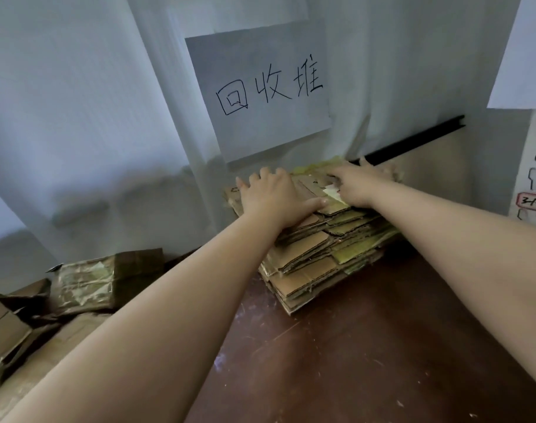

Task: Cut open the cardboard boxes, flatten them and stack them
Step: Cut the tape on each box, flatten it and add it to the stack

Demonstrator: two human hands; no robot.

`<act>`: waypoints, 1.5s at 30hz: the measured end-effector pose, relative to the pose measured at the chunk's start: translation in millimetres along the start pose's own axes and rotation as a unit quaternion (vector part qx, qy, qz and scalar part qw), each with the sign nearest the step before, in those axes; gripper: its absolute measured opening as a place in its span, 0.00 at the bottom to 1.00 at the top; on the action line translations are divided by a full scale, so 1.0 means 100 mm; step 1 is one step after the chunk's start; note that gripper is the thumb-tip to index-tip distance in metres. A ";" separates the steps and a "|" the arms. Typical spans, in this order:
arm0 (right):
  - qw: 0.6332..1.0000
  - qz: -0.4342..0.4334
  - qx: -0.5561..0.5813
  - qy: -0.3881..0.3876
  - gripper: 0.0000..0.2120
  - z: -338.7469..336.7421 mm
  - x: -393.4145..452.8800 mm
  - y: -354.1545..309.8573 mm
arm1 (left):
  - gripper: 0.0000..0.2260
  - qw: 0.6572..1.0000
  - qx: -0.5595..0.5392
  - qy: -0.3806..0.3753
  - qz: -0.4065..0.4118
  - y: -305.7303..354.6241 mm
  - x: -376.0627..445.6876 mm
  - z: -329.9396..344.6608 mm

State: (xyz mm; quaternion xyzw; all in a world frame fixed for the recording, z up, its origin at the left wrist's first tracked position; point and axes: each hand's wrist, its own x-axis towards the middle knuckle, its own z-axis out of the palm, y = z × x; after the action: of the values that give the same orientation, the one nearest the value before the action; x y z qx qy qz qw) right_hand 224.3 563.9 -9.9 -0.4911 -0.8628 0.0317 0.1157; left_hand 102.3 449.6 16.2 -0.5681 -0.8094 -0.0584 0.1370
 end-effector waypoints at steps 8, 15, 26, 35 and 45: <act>0.999 0.006 0.041 0.025 0.24 0.22 -0.03 0.07 | 0.29 0.993 -0.063 -0.095 0.015 -0.03 -0.11 0.51; 0.995 -0.006 0.043 0.087 0.21 0.34 -0.05 0.10 | 0.29 0.997 -0.053 -0.057 0.013 -0.02 -0.16 0.63; 0.988 -0.022 0.078 0.128 0.15 0.27 -0.23 0.11 | 0.32 0.994 -0.100 -0.030 -0.012 -0.04 -0.17 0.57; 0.981 -0.022 0.107 0.161 0.13 0.08 -0.60 0.09 | 0.24 0.998 -0.048 -0.016 0.026 -0.01 -0.20 0.20; 0.974 -0.020 0.073 0.214 0.14 -0.38 -1.05 -0.04 | 0.20 0.994 -0.066 0.041 0.072 -0.24 -0.58 -0.27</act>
State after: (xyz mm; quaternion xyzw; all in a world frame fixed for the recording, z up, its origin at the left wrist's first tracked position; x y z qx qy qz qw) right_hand 281.0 469.9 9.9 -0.4594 -0.8231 -0.0132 0.3336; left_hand 102.5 382.1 26.5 -0.6296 -0.7547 -0.1249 0.1360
